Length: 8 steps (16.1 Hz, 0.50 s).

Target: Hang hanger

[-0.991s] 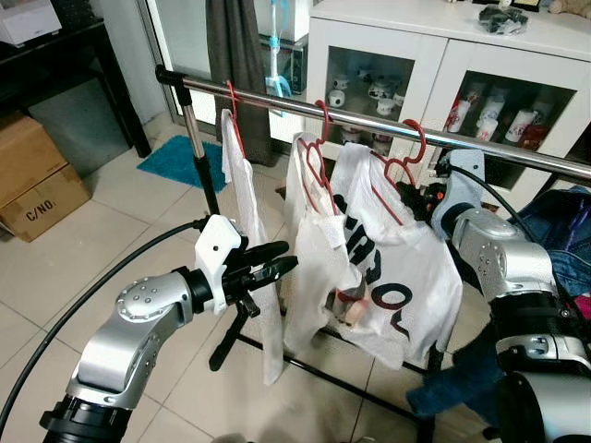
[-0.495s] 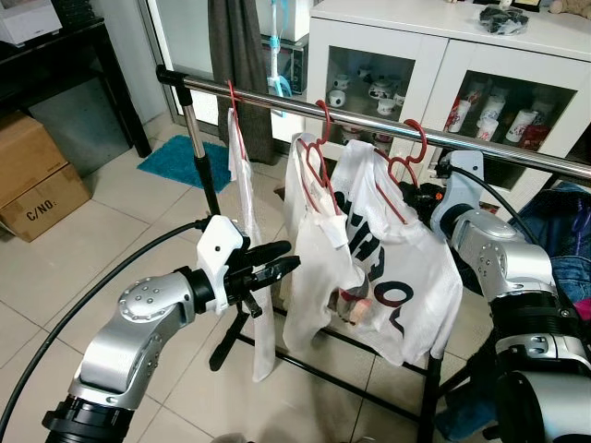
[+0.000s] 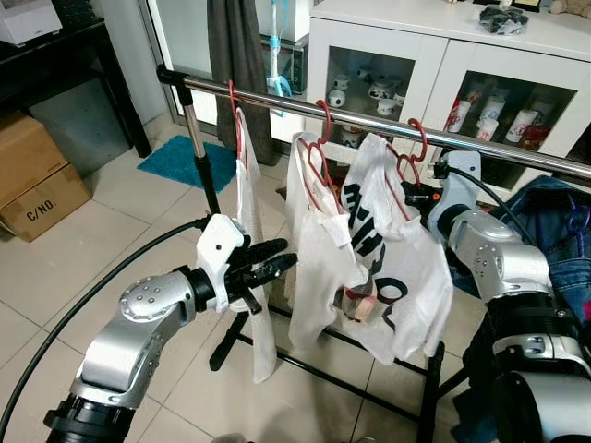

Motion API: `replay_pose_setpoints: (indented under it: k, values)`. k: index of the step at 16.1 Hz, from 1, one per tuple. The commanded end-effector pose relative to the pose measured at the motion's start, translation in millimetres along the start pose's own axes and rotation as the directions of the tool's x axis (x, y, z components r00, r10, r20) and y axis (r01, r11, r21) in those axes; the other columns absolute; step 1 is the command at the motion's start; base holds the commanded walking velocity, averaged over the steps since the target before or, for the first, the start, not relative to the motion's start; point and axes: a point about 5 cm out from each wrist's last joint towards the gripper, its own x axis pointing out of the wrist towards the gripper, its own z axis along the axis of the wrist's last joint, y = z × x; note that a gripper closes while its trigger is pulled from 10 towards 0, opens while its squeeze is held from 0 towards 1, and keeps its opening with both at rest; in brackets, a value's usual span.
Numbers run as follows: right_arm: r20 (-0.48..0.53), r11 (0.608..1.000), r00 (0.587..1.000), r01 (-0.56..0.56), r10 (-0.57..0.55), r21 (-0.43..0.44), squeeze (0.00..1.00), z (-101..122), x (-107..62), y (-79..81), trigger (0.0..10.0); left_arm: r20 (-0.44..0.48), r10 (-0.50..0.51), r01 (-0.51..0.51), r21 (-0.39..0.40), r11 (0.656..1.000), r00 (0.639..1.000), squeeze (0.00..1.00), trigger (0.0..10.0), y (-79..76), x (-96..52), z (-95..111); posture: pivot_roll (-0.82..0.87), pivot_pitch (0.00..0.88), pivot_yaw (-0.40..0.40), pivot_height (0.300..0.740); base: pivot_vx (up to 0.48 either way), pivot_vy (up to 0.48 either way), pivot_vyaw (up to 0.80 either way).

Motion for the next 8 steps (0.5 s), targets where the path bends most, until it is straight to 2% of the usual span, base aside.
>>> replay_pose_setpoints:
  k: [1, 2, 3, 4, 8]
  values:
    - [0.126, 1.0, 0.992, 0.025, -0.024, -0.003, 0.0, 21, -7.0, -2.2, 0.0, 0.005, 0.051, -0.051, 0.024, 0.998, 0.999, 0.0, 10.0, 3.4, 5.1, 1, 0.01, 0.0, 0.004, 0.74, 0.0, 0.0, 0.0]
    - [0.145, 1.0, 0.989, 0.027, -0.026, -0.002, 0.0, 23, -8.9, -2.1, 0.0, 0.007, 0.063, -0.063, 0.023, 0.998, 0.998, 0.0, 10.0, 3.9, 5.8, 1, 0.01, 0.0, 0.004, 0.74, 0.0, 0.0, 0.0]
    - [0.211, 1.0, 0.977, 0.029, -0.029, 0.0, 0.0, 30, -15.3, -1.4, 0.0, 0.02, 0.084, -0.085, 0.031, 0.996, 0.996, 0.0, 10.0, 4.2, 6.8, 2, 0.0, 0.0, 0.004, 0.74, 0.0, 0.0, 0.0]
    - [0.262, 1.0, 0.965, 0.015, -0.012, -0.008, 0.0, 34, -22.1, 1.9, 0.0, 0.021, 0.113, -0.113, 0.007, 0.994, 0.993, 0.0, 10.0, 5.1, 7.6, 2, 0.0, 0.0, 0.004, 0.74, 0.0, 0.0, 0.0]
    - [0.344, 0.998, 0.938, -0.03, 0.049, -0.06, 0.0, 30, -38.0, 20.0, 0.0, 0.035, 0.171, -0.172, 0.011, 0.985, 0.985, 0.0, 10.0, 7.8, 9.4, 1, 0.0, 0.0, 0.005, 0.74, 0.0, 0.0, 0.0]
